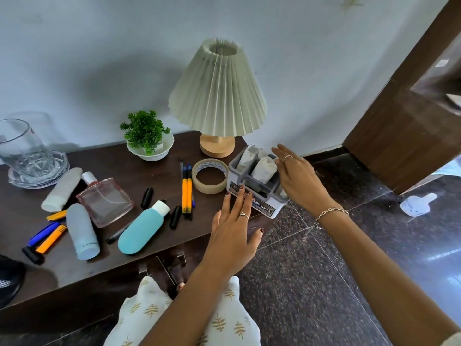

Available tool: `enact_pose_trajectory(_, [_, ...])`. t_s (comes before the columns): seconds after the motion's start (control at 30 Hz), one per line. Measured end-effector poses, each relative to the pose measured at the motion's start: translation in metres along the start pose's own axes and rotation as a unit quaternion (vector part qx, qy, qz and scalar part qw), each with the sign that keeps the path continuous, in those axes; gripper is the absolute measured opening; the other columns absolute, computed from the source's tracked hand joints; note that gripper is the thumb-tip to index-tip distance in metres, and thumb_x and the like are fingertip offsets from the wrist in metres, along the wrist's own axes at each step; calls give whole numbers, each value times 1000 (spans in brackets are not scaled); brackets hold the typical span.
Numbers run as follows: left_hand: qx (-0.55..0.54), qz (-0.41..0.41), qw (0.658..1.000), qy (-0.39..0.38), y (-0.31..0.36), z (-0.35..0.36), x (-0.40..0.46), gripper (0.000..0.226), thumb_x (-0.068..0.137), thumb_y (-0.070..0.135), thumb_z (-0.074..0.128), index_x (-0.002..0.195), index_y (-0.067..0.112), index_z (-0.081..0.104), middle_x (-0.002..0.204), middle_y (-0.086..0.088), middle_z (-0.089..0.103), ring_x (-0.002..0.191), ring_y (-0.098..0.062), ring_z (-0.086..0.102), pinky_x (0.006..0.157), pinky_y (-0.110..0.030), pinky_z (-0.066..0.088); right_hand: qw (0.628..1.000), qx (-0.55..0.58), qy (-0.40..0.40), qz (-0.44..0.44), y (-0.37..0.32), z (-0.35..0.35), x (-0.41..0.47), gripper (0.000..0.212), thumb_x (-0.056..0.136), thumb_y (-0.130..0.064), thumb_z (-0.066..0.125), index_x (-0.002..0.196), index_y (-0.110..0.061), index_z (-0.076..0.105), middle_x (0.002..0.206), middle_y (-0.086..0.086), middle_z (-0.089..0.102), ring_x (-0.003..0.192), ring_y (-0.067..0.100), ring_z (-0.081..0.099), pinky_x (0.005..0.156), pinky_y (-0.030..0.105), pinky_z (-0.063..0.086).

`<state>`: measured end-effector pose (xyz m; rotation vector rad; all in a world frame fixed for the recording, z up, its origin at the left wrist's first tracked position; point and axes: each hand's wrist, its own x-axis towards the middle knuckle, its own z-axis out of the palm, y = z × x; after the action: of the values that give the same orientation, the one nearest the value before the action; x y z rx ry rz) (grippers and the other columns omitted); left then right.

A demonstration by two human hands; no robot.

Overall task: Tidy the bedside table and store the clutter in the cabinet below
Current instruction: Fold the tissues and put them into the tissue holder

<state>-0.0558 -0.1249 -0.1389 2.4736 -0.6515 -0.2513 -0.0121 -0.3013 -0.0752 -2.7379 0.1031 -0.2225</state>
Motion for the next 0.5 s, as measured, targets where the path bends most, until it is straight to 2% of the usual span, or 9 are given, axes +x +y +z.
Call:
enact_pose_trajectory(0.13, [-3,5,1000,-2,-2,1,-2,75,95,41,43,150,28,-8,156,14,-22,144,-15,-21,119,-45,6,997,81,2,-5,2,-1,-1,46,101,-16,32,147,-20,28,155,-5,26,142,6,24,118,46,20])
enact_pose_trajectory(0.2, [-2,6,1000,-2,-2,1,-2,76,96,41,42,149,29,-9,155,14,-22,144,-15,-21,119,-45,6,993,112,36,-5,1,-5,-1,52,99,-10,32,148,-24,22,154,-6,28,121,-6,42,114,49,28])
enact_pose_trajectory(0.23, [-3,7,1000,-1,-2,1,-1,76,95,41,42,149,29,-10,156,14,-22,144,-15,-21,119,-45,6,990,127,66,4,3,-6,-2,55,98,-8,32,148,-26,21,147,-6,39,98,-12,45,106,49,36])
enact_pose_trajectory(0.27, [-5,8,1000,1,-2,0,-1,76,95,40,42,149,29,-10,156,13,-22,145,-16,-20,120,-45,6,986,139,96,15,4,-7,-4,56,96,-7,32,148,-26,21,128,-10,52,80,-14,38,94,46,41])
enact_pose_trajectory(0.3, [-6,10,1000,3,-3,0,-1,76,95,40,42,149,29,-11,156,13,-22,145,-16,-20,120,-45,6,981,145,122,25,5,-6,-7,56,95,-7,31,148,-24,22,104,-17,53,72,-13,33,86,38,37])
enact_pose_trajectory(0.33, [-6,10,1000,3,-3,0,-1,76,95,40,42,149,29,-11,156,13,-22,145,-16,-20,120,-45,6,980,144,137,31,5,-6,-10,55,95,-9,30,147,-22,24,91,-17,48,73,-10,37,86,35,34])
enact_pose_trajectory(0.4, [-5,11,1000,-1,-3,1,0,76,96,41,41,149,30,-13,156,14,-23,145,-15,-20,120,-44,5,984,123,124,30,3,-3,-20,50,97,-12,30,146,-19,28,94,-7,56,99,6,55,105,40,31])
enact_pose_trajectory(0.47, [-1,10,1000,-10,-3,1,1,76,96,41,40,148,30,-15,155,14,-24,144,-15,-21,120,-44,4,991,98,82,25,2,3,-26,47,99,-18,31,146,-20,28,128,-4,56,134,11,39,119,44,11])
enact_pose_trajectory(0.5, [1,9,1000,-14,-2,1,1,76,96,41,40,148,30,-15,155,14,-25,144,-15,-22,120,-44,3,994,85,61,23,3,6,-28,47,100,-23,31,147,-21,27,145,-4,44,140,7,28,120,43,4])
